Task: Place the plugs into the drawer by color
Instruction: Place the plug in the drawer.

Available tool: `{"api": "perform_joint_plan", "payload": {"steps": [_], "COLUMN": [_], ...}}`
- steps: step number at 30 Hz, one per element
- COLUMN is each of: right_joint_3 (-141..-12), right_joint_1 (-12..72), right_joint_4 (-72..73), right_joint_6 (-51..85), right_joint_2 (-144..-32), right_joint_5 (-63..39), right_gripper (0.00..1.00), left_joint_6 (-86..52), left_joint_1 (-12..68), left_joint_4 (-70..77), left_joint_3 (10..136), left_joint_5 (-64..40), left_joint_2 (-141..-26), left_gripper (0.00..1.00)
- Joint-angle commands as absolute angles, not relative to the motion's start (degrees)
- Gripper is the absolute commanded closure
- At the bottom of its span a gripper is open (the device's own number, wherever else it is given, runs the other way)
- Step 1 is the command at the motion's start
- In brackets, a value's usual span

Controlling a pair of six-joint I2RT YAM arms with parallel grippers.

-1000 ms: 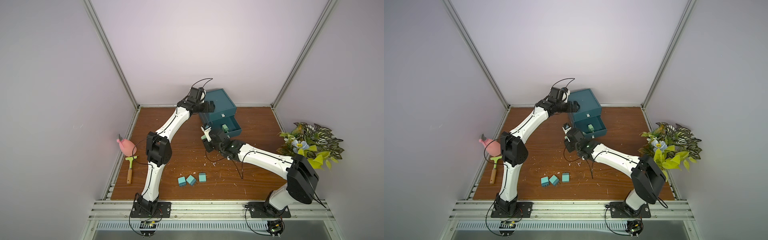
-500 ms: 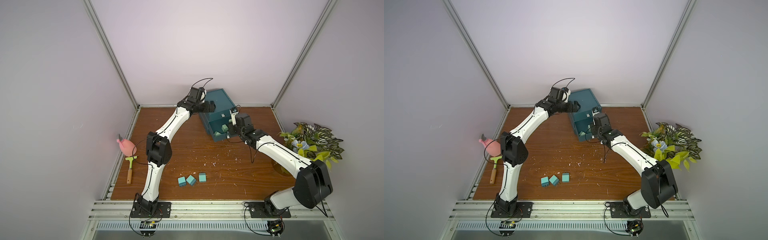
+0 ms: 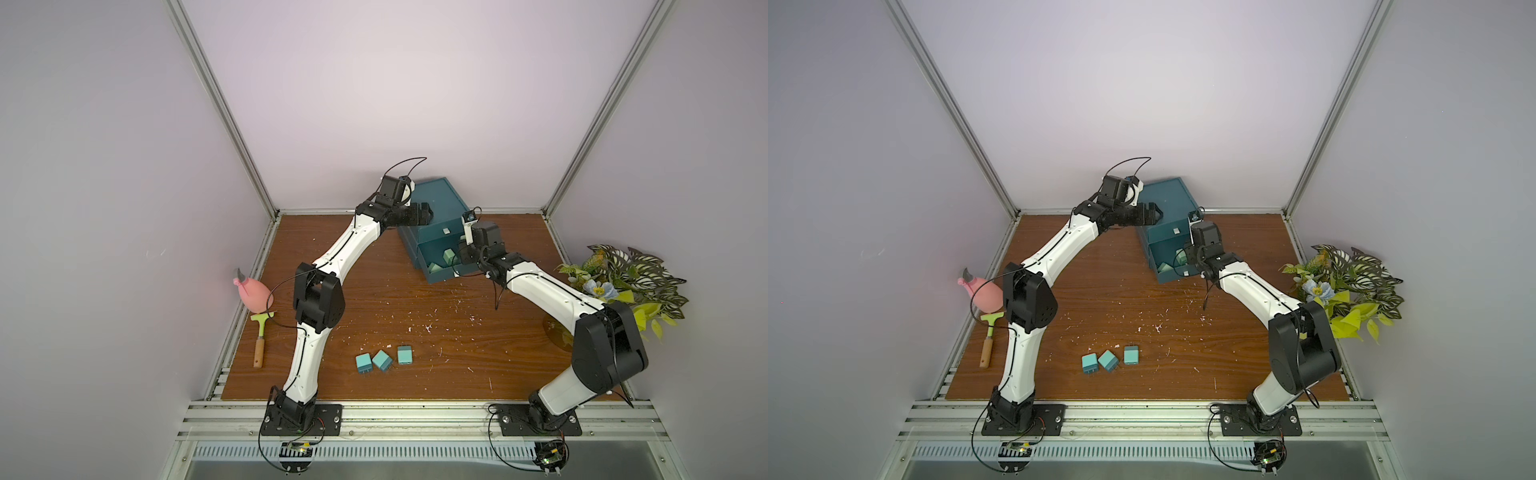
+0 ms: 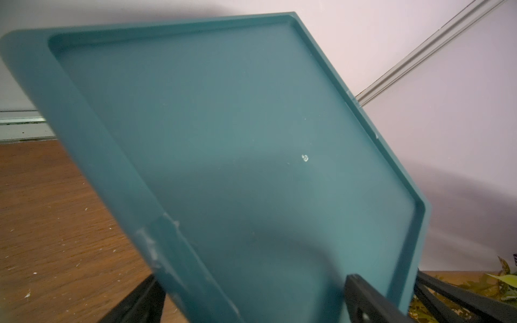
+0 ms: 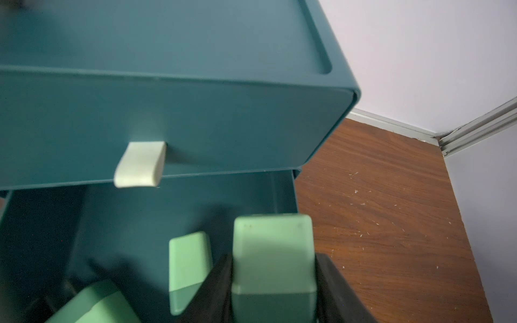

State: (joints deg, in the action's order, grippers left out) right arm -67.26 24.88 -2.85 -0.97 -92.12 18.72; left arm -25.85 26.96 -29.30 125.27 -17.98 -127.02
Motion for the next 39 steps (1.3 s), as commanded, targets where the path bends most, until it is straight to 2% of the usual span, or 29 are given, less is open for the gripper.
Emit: {"api": "perform_joint_plan", "payload": {"steps": [1, 18, 28, 34, 39], "right_joint_3": [-69.08, -67.60, -67.67, -67.55, -59.74], "right_joint_1": [24.71, 24.26, 24.08, 24.17, 24.48], "right_joint_4": [-0.02, 0.44, -0.52, -1.67, 2.44], "right_joint_6": [-1.41, -1.32, -1.43, 0.30, 4.22], "right_joint_2": [-93.13, -95.17, -94.32, -88.24, -78.62], "right_joint_5": [17.84, 18.18, 17.99, 15.25, 11.92], "right_gripper": [0.54, 0.50, 0.39, 0.38, 0.37], "left_joint_6": [-25.80, -25.93, -26.01, -25.88, -26.00], "left_joint_1": [26.40, 26.19, 26.19, 26.10, 26.10], "left_joint_4": [-29.27, -29.27, -29.35, -29.34, -29.34], "left_joint_3": [124.12, 123.96, 123.75, 123.70, 123.75], "left_joint_5": [-18.30, -18.68, -18.71, -18.47, -18.56], "left_joint_2": [-127.44, -127.44, -127.35, -127.18, -127.10], "left_gripper": [0.08, 0.10, 0.10, 0.11, 0.11]}}
